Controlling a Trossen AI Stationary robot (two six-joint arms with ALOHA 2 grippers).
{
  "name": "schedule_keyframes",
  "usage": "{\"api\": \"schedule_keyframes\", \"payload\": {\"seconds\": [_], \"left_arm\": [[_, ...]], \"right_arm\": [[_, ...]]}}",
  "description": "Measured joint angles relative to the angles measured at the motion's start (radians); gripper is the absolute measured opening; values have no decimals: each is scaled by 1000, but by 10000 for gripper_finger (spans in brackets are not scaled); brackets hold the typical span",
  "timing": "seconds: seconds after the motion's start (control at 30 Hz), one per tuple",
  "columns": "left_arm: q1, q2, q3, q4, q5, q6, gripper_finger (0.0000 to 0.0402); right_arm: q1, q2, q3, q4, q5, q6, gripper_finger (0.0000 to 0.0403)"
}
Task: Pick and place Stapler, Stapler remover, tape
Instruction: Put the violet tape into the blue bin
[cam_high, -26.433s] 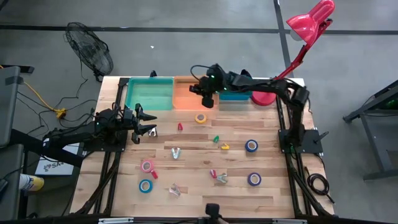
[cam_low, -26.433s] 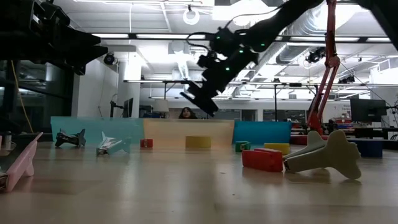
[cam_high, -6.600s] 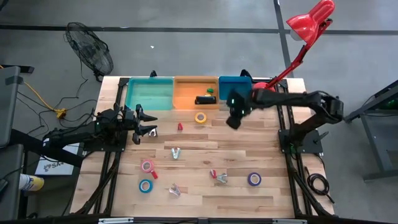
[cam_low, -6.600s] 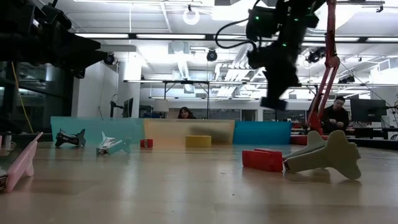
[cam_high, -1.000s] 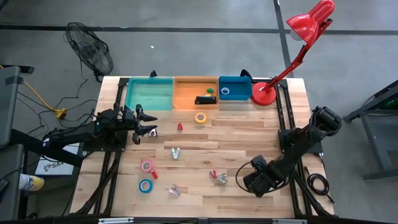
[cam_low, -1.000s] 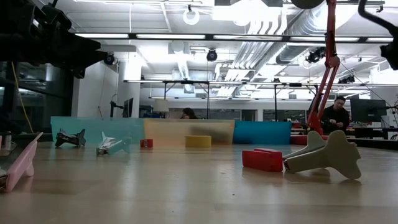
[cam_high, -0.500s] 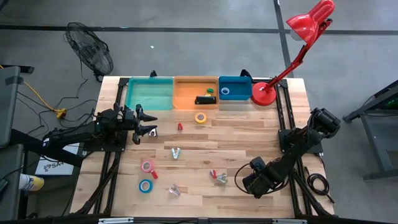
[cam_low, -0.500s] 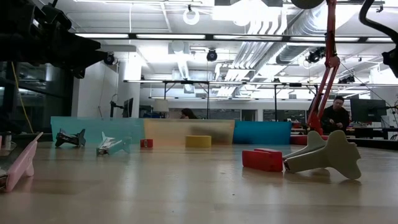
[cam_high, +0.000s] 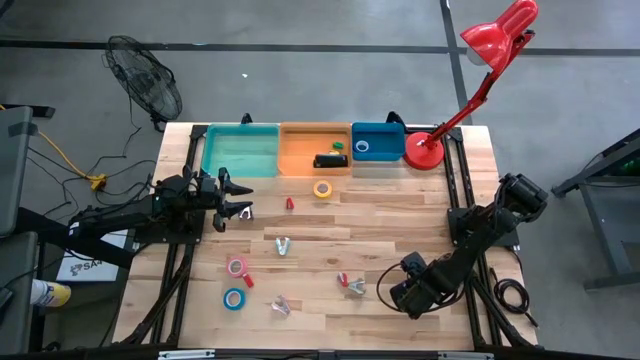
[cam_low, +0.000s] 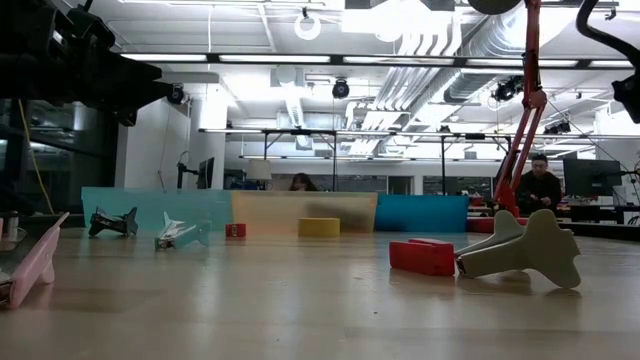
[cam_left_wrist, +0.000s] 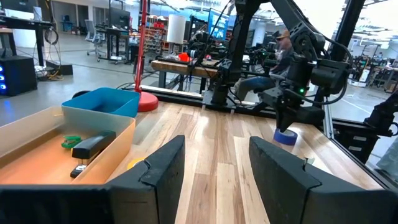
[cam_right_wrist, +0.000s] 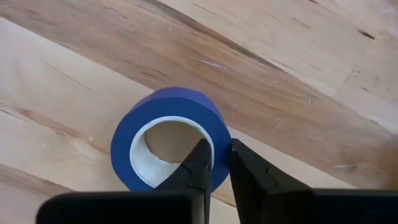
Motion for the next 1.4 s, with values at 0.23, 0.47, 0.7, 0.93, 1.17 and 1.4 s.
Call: {"api": "schedule_keyframes", "payload": {"seconds": [0.23, 0.47, 0.7, 0.93, 1.17, 1.4], "left_arm": [[0, 0, 0, 0, 0, 0, 177], [0, 0, 0, 0, 0, 0, 177], [0, 0, 0, 0, 0, 0, 177], [0, 0, 0, 0, 0, 0, 177], [0, 0, 0, 0, 0, 0, 177], [0, 0, 0, 0, 0, 0, 177]], "right_arm": [[-13, 0, 0, 5, 4, -67, 31], [-99, -59, 0, 5, 15, -223, 25], [-279, -169, 0, -17, 57, -456, 24], [-531, -237, 0, -14, 89, -748, 24], [-784, -247, 0, 29, 95, -1072, 24], [-968, -247, 0, 108, 151, -1330, 24]]}}
